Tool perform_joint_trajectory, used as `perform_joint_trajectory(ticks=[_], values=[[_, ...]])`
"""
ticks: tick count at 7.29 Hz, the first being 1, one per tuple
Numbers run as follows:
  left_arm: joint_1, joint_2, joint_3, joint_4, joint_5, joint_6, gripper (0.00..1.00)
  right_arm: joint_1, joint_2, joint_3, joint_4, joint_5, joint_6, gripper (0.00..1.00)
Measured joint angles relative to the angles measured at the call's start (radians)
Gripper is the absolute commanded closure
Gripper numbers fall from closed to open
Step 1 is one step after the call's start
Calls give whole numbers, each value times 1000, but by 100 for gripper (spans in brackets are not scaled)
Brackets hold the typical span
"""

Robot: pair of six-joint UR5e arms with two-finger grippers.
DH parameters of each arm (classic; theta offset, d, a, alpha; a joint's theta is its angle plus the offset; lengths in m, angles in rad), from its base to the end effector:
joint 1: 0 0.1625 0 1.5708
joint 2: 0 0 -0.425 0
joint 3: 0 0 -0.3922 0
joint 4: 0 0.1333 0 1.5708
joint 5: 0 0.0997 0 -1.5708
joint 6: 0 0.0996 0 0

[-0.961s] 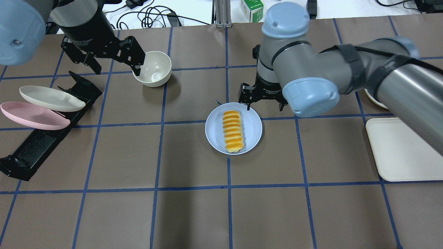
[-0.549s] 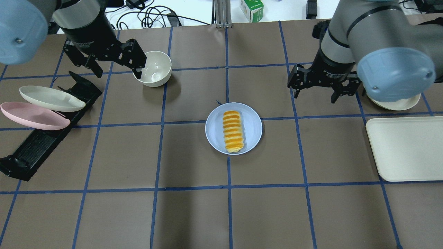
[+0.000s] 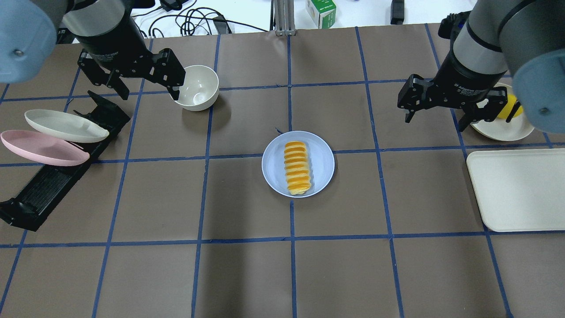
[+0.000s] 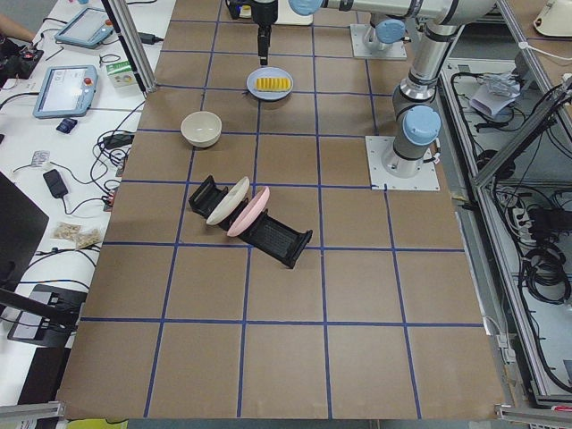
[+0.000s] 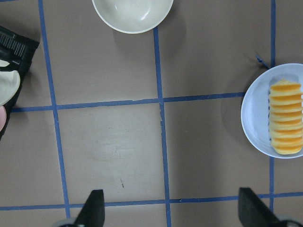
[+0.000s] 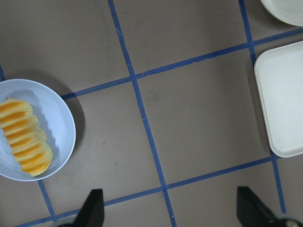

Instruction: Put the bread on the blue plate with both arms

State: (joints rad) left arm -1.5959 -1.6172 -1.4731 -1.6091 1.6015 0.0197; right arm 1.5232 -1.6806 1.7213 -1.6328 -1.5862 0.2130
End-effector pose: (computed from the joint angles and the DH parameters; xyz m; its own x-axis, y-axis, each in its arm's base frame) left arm -0.1431 -0.5090 0.5089 -0.9985 0.0444 -0.0309 0.0448 0.9989 -0.0124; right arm 0.1103 -0.4529 0.4715 -0.9661 0.2579 0.0106 0.2576 0.9659 -0.0241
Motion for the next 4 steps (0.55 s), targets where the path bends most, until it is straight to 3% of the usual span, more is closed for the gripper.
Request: perform_joint_trajectory(ticks=[4], values=[[1, -2, 3, 0, 0, -3, 0, 12, -24, 11, 6, 70, -54, 0]])
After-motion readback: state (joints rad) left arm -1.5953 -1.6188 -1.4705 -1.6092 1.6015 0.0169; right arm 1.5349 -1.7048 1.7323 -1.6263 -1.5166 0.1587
